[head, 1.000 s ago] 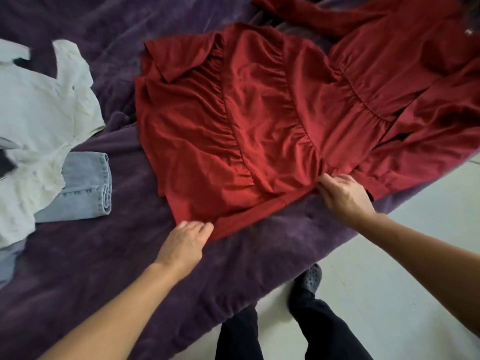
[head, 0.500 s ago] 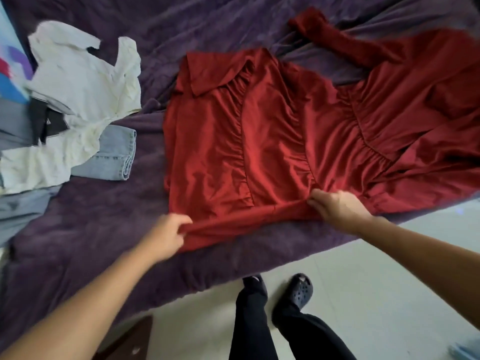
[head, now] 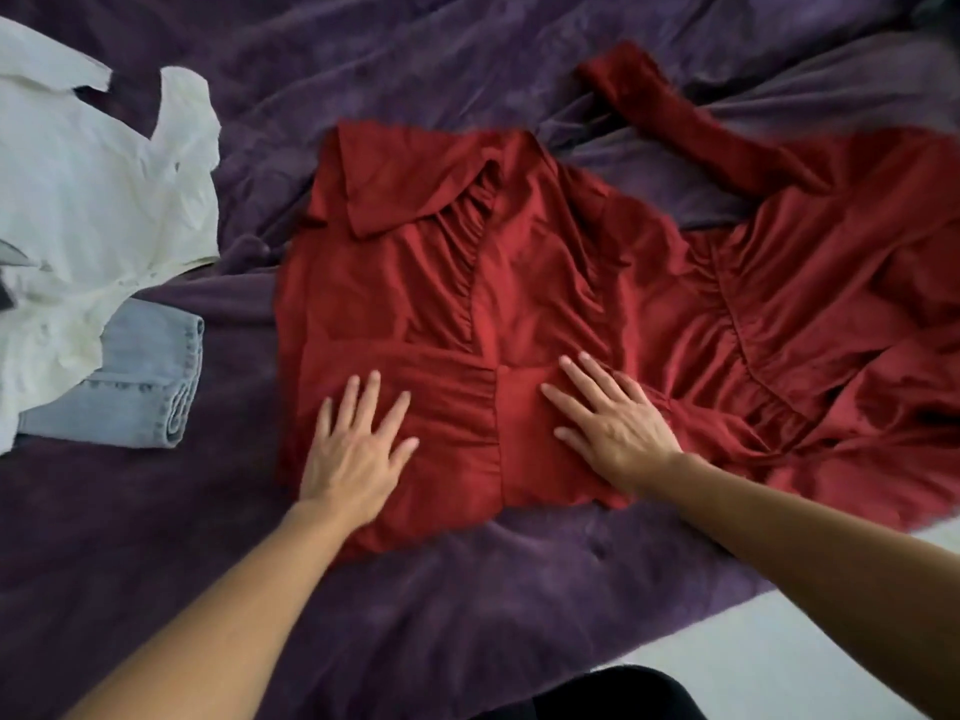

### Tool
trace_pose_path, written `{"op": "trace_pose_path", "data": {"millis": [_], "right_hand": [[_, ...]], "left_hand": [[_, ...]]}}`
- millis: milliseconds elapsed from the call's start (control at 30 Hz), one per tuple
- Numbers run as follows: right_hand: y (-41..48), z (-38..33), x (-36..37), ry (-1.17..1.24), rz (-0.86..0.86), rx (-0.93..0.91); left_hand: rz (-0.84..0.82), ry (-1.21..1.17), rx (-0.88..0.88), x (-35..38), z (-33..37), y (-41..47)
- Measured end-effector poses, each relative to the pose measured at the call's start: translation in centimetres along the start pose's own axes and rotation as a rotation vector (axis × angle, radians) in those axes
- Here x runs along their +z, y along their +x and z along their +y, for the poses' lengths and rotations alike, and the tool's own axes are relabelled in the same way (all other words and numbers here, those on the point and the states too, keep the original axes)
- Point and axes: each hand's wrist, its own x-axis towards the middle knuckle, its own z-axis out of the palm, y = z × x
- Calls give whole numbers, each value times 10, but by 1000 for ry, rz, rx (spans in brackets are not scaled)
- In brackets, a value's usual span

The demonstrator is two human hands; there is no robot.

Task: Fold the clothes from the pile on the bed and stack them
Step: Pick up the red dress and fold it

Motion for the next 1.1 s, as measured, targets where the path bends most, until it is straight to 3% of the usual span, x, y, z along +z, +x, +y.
{"op": "trace_pose_path", "data": {"millis": [100, 167, 300, 400, 500, 600, 633, 700, 800, 900, 1033, 1100], "right_hand": [[13, 22, 11, -6, -265, 123], [28, 34, -3, 7, -264, 77], [94, 49, -70, 138, 206, 101], [174, 77, -106, 227, 428, 243], [244, 105, -109, 329, 241, 438], [279, 120, -100, 544, 45, 545], [282, 119, -102, 572, 68, 509], [271, 114, -113, 504, 280, 338], [220, 102, -124, 405, 539, -12], [147, 91, -106, 305, 431, -244], [71, 77, -59, 84, 78, -435], [52, 72, -45, 120, -4, -437]], "left_hand": [[-117, 99, -41, 9, -36, 14], [26, 63, 34, -13, -54, 33], [394, -13, 51, -78, -71, 110], [338, -14, 38, -115, -55, 183], [189, -32, -80, -122, -35, 242], [323, -174, -200, -128, -29, 264], [416, -228, -223, -133, -33, 261], [599, -271, -210, -147, -46, 241], [669, -209, -100, -151, -73, 180], [456, -90, 28, -124, -81, 100], [75, 51, 212, -76, -56, 16], [65, -14, 244, -67, -37, 3]]}}
